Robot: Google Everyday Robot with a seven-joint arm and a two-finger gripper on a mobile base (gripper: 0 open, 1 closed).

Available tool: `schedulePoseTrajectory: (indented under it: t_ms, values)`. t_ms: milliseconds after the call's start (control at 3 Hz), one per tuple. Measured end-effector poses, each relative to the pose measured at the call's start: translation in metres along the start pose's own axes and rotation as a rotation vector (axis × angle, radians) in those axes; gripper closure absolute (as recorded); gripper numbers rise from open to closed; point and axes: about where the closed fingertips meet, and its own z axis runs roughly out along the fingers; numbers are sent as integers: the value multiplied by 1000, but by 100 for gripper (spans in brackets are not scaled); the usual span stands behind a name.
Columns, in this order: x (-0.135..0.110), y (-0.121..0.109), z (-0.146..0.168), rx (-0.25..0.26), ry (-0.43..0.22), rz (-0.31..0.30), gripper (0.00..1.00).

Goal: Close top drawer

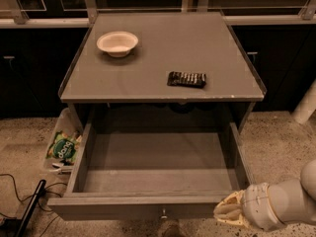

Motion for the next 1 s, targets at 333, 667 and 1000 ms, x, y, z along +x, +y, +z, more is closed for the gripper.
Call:
schedulePoseTrajectory:
  t_ms: [333,667,1000]
  values:
    - [0,0,0,0,0,0,42]
    - [0,0,0,0,0,0,19]
    - [-4,-16,1,24,-18,-10,0]
